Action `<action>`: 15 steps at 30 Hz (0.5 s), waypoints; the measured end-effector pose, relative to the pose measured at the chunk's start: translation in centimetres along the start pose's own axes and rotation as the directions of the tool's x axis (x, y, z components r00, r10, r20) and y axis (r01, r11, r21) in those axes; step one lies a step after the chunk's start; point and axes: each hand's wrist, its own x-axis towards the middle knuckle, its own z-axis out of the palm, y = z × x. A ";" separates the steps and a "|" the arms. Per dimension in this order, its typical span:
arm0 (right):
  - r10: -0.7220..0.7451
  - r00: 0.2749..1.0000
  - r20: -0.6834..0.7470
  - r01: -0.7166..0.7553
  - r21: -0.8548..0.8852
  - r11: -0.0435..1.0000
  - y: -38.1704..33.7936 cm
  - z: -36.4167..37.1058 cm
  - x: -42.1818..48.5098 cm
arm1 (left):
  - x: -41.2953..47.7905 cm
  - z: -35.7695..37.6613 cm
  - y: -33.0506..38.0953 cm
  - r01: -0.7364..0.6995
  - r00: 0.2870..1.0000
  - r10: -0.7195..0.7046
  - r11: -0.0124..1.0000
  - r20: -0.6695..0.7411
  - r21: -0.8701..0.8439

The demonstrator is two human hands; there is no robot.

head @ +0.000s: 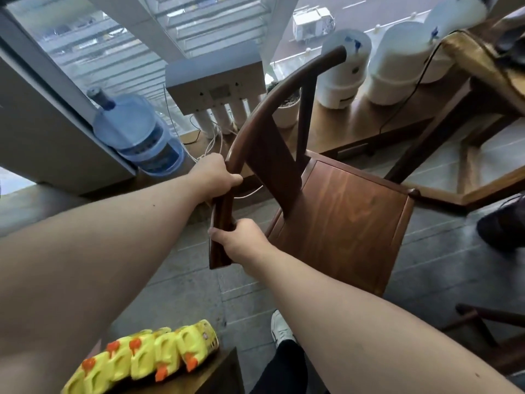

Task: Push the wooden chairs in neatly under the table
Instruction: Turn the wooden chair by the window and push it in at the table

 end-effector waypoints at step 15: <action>0.142 0.982 0.125 -0.102 -0.280 0.955 8.9 -8.6 -16.6 | -17.6 10.0 0.9 0.221 0.974 -0.167 0.854 0.154 -0.472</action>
